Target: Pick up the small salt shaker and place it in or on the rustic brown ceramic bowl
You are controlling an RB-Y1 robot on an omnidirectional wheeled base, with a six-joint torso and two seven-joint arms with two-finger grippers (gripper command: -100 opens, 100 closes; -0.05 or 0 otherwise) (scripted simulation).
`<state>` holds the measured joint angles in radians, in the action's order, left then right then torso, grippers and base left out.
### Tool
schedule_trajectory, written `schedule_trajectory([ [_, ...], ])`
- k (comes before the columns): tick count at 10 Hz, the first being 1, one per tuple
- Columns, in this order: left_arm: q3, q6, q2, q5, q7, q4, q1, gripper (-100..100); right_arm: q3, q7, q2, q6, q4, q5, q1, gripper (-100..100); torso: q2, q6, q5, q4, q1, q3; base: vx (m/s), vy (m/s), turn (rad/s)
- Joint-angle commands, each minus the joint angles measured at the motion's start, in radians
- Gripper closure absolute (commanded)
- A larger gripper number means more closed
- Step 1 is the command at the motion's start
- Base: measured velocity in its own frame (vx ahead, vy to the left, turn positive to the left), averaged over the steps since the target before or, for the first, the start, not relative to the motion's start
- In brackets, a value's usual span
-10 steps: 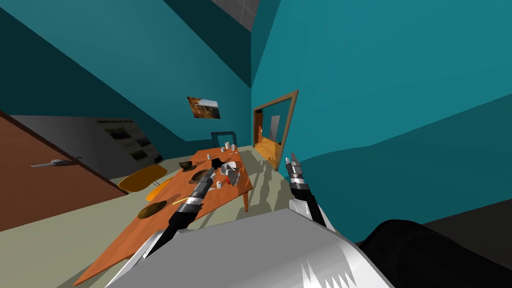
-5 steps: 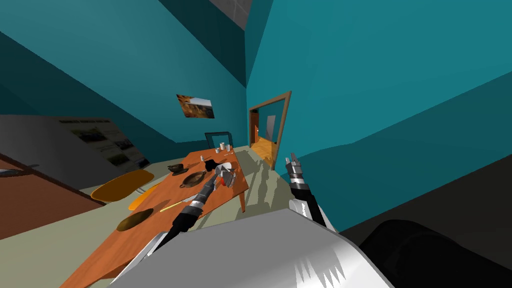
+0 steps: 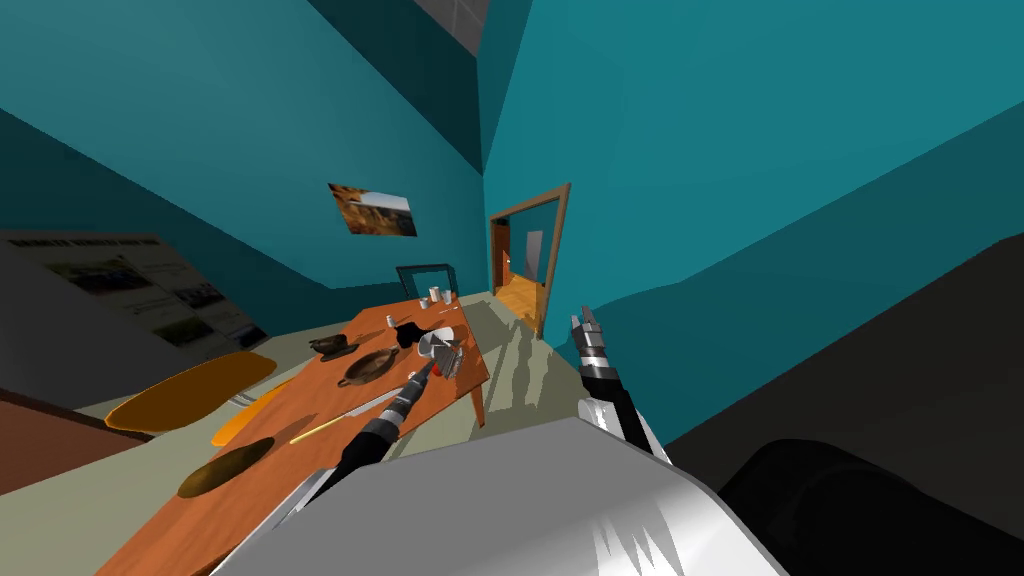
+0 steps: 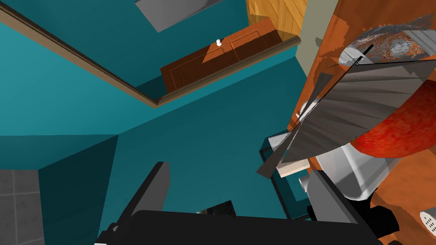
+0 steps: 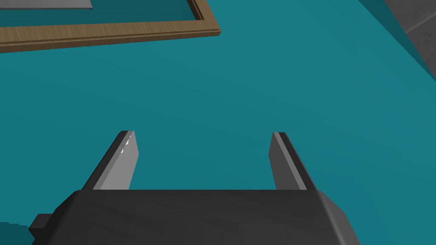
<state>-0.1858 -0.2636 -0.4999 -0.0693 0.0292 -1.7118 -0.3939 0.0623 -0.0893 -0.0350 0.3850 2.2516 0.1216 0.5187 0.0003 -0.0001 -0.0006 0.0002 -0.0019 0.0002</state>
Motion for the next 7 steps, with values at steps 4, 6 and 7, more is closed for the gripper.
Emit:
schedule_trajectory([
  [4,-0.050,0.054,-0.061,0.005,-0.007,0.141,0.025,-100,0.000,0.000,0.000,0.000,0.000,0.000,0.000,0,0.000,-0.001,0.000,0.000,0.000,0.000,-0.001,-0.039,-0.108],
  [6,-0.069,0.075,-0.091,0.009,-0.006,0.198,0.037,-100,0.000,0.000,0.000,0.000,0.000,0.000,0.000,0,0.000,-0.001,0.000,0.000,0.001,0.000,0.002,-0.033,-0.107],
  [7,-0.069,0.075,-0.091,0.009,-0.006,0.215,0.037,-100,0.000,0.000,0.000,0.000,0.000,0.000,0.000,0,0.000,0.000,0.000,0.000,0.000,0.000,0.000,-0.033,-0.090],
])
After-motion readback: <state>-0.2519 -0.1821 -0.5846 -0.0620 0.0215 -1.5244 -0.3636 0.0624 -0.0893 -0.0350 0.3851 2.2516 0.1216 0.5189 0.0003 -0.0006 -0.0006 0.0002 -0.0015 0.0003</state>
